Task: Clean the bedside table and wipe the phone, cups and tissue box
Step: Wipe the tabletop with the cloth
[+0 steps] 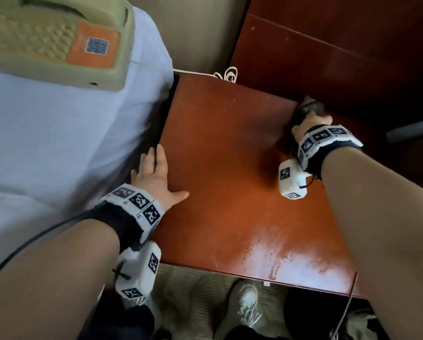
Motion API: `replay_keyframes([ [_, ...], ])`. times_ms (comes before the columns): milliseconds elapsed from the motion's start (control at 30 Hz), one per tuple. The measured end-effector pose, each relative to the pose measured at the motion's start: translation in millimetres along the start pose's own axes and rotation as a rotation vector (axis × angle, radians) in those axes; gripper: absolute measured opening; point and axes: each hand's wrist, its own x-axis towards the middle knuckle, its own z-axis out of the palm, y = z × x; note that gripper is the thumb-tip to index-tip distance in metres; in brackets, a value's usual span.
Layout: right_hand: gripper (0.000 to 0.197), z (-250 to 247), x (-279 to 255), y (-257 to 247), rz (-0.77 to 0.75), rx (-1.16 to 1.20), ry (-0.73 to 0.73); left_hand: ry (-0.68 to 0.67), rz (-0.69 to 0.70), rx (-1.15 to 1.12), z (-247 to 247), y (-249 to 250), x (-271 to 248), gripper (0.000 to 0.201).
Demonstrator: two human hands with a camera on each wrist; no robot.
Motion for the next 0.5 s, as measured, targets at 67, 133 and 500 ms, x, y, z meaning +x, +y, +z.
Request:
replay_keyframes([
  [67,0.060,8.4,2.3,-30.3,-0.059,-0.145,0.007,-0.016,-0.012,0.042,-2.0,2.6,1.0,0.109],
  [133,0.067,18.7,-8.6,-59.1,-0.179,-0.233,-0.064,-0.047,-0.040,0.046,-4.4,4.2,2.0,0.109],
  [500,0.057,18.1,-41.2,-61.0,-0.618,-0.004,-0.235,-0.126,-0.109,0.033,-15.3,12.1,-2.3,0.111],
])
